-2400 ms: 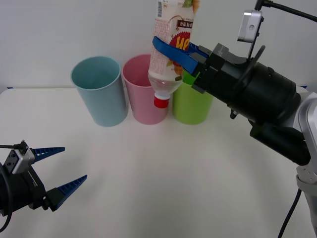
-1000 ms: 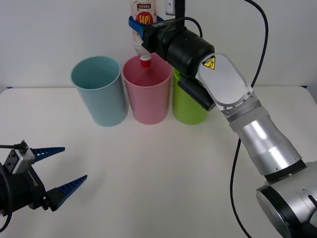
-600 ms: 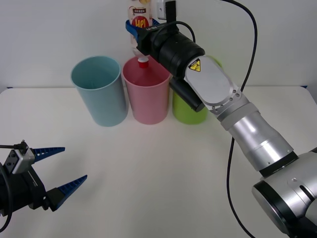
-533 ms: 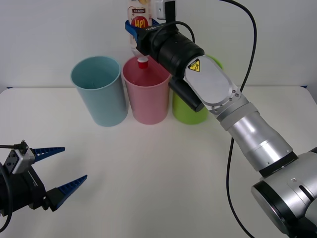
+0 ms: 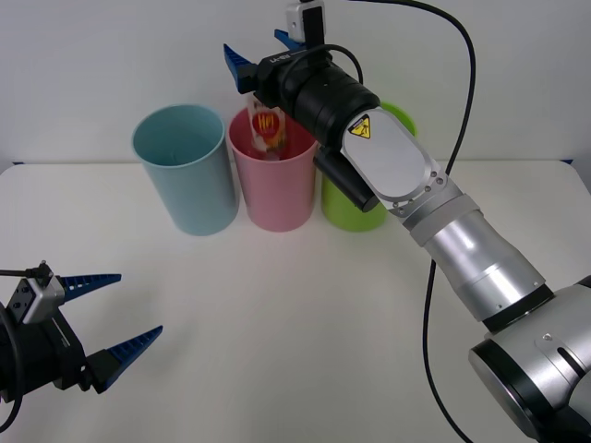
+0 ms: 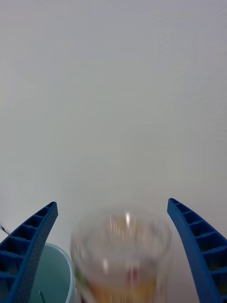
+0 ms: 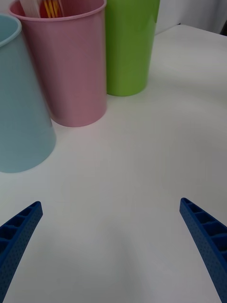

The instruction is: Put cans in the blue bin and PET bottles in the pink bin and trash in the green bin.

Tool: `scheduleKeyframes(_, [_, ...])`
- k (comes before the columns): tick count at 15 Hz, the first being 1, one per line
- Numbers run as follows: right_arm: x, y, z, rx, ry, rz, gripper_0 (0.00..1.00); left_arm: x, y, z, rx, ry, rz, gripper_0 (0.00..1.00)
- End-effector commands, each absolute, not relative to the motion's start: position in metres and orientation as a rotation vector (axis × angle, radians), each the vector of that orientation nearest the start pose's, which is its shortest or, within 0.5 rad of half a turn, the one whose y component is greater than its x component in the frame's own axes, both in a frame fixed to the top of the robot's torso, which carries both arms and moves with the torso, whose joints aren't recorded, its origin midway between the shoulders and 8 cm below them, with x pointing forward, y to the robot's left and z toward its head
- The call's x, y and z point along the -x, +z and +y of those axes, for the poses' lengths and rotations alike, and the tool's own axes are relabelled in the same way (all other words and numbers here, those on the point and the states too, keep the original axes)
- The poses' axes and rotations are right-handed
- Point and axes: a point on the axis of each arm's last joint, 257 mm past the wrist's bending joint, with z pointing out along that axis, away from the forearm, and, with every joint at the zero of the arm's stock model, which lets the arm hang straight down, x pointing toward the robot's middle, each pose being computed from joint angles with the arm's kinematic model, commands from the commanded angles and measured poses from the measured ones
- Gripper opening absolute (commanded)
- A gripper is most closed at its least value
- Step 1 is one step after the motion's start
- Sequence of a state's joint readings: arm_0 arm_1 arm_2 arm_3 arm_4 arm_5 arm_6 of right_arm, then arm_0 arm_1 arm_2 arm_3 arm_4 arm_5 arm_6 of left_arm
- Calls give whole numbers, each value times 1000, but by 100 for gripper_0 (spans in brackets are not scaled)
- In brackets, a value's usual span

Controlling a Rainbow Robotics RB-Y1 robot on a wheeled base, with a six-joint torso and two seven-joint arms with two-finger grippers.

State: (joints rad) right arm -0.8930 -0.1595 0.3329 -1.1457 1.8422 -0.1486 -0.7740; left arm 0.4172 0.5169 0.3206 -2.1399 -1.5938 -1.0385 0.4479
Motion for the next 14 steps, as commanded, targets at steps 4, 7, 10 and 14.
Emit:
scheduleKeyframes(4, [-649,22,65,473,534,1312,92,-345,-204,245,-846,-384,1798,100])
scheduleKeyframes(7, [-647,20,66,480,554,1323,92,-345,-204,245,-846,-384,1798,100])
scheduleKeyframes(10, [-626,50,69,520,670,1309,94,-345,-204,245,-846,-384,1798,100])
scheduleKeyframes(14, [-584,64,33,587,786,1291,95,-345,-204,245,-846,-384,1798,100])
